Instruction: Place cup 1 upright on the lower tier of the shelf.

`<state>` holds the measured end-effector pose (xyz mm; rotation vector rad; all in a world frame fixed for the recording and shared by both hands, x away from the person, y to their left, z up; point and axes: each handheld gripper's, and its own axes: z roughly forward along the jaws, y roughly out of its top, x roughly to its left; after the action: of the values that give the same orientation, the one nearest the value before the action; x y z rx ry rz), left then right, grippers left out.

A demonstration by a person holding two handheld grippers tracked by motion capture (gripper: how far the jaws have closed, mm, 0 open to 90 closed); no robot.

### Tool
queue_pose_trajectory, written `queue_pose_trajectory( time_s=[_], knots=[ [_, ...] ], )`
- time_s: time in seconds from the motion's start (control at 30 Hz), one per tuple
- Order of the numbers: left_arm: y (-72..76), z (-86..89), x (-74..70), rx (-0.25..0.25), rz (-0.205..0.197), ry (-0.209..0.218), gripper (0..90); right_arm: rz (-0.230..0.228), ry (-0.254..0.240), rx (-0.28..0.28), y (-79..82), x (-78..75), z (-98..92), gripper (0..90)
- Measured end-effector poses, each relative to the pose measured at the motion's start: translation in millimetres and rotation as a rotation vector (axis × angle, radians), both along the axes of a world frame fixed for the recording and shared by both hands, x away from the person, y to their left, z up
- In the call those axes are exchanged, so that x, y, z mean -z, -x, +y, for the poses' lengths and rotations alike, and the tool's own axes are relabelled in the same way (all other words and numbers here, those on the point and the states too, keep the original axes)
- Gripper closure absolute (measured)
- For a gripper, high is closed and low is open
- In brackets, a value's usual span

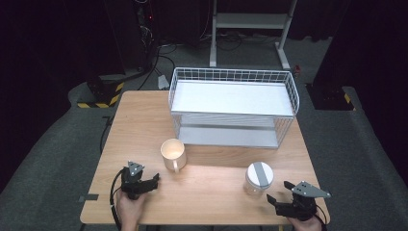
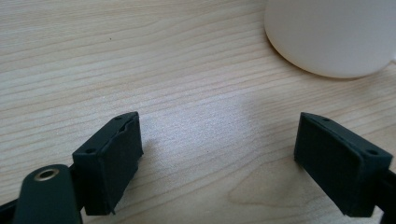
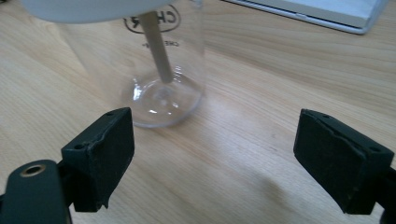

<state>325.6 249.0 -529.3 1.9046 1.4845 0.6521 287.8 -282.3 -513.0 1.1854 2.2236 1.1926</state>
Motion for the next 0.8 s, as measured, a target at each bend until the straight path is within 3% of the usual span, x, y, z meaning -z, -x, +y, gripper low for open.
queue_pose_trajectory(
  time_s=[0.8],
  knots=[
    [0.1, 0.1, -0.1, 0.001, 0.001, -0.002, 15.4, -0.031, -0.041, -0.062, -6.2, -6.0, 24.1, 10.1]
  ],
)
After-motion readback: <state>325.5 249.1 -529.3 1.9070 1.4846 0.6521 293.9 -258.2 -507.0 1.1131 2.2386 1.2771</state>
